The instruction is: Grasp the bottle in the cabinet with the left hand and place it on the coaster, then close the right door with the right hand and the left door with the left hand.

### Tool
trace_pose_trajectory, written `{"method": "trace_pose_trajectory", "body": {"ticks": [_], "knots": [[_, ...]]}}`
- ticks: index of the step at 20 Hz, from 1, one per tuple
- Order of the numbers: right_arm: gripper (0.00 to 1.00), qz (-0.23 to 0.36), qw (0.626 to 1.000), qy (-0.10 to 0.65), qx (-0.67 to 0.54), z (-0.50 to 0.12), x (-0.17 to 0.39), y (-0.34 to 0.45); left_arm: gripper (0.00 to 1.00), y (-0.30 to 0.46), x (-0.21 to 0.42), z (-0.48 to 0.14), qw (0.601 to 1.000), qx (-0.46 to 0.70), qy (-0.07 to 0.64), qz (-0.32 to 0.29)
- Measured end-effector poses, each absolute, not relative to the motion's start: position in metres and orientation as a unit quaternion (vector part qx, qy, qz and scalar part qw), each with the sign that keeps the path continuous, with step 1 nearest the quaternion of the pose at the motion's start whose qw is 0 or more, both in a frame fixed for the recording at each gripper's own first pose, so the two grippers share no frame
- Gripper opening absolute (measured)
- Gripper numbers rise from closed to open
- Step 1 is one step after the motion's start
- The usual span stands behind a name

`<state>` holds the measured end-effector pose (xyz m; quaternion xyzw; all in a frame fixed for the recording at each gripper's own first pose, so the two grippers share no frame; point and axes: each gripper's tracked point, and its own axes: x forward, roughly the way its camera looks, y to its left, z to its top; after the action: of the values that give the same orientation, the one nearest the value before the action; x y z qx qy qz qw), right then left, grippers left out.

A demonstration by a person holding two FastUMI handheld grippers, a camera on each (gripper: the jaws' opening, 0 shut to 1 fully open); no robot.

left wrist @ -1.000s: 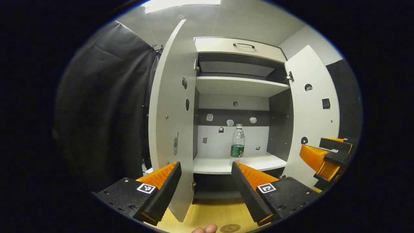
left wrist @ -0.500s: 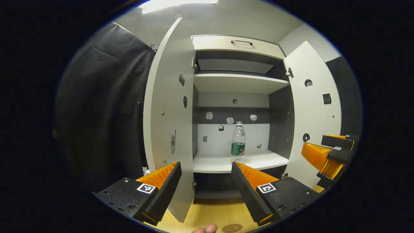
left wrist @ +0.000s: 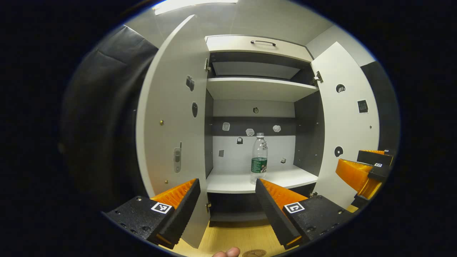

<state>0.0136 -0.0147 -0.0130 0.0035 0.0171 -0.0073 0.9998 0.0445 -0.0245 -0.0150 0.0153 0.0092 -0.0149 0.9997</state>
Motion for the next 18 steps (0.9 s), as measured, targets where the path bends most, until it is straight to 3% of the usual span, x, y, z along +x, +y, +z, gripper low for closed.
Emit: {"method": "trace_pose_trajectory", "body": {"ticks": [18], "knots": [[1.0, -0.065, 0.996, 0.062, -0.014, -0.044, 0.038, -0.075, 0.98, -0.114, 0.22, -0.037, 0.997, 0.03, 0.015, -0.072]]}}
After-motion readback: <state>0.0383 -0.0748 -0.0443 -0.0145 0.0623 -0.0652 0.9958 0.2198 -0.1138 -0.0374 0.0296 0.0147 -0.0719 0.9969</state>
